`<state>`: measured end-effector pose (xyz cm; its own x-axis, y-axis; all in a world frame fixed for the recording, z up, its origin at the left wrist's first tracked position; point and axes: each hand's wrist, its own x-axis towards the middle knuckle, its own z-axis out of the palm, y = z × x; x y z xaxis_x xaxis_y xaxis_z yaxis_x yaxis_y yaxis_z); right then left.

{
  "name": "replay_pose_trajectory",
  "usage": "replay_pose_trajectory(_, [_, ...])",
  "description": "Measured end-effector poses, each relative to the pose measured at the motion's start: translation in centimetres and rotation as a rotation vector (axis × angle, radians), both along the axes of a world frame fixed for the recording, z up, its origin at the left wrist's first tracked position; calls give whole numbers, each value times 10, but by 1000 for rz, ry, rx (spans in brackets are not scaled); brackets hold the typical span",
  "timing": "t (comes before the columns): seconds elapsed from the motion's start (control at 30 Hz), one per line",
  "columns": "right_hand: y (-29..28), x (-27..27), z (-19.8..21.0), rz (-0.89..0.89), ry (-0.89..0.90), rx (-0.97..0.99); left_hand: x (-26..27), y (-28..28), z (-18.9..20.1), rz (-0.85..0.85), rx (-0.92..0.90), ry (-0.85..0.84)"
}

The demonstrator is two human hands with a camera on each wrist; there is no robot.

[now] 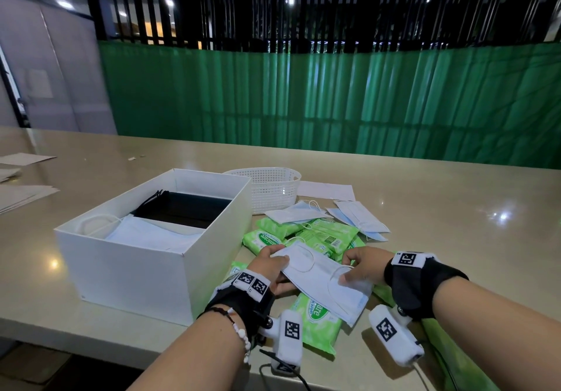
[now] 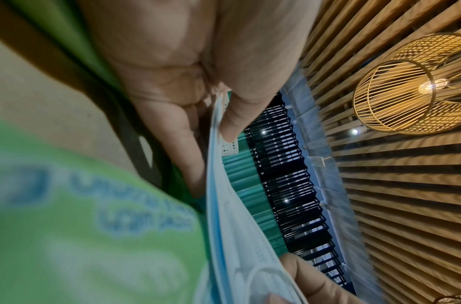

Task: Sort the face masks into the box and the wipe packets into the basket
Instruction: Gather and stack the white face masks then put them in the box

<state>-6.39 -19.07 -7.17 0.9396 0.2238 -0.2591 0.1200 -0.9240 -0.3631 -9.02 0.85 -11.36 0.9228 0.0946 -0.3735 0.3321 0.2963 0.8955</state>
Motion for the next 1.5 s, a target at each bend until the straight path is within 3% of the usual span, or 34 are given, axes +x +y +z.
replay_pose_trajectory(0.3, [-3, -2, -2, 30, 4, -18, -1, -1, 1, 22, 49, -4])
replay_pose_trajectory(0.5, [-3, -6, 20, 30, -102, 160, -4, 1, 28, 58, 399, -170])
replay_pose_trajectory(0.73, [21, -5, 80, 135, -161, 730, -31, 37, 126, -39, 544, -408])
replay_pose_trajectory(0.87, [54, -13, 105, 248, -172, 947, -63, 79, 172, 30, 592, -463])
replay_pose_trajectory(0.97, [85, -17, 110, 345, -191, 867, -83, 129, 193, 190, 695, -414])
replay_pose_trajectory(1.13, [140, -27, 96, 524, -330, 462, -99, 204, 194, 393, 865, -267])
replay_pose_trajectory(1.23, [168, -39, 92, 643, -348, 257, -96, 229, 179, 344, 902, -190])
replay_pose_trajectory(1.37, [193, -38, 74, 748, -239, 46, -85, 254, 164, 298, 949, -153])
replay_pose_trajectory(1.5, [202, -35, 58, 710, -217, 4, -73, 263, 152, 179, 883, -87])
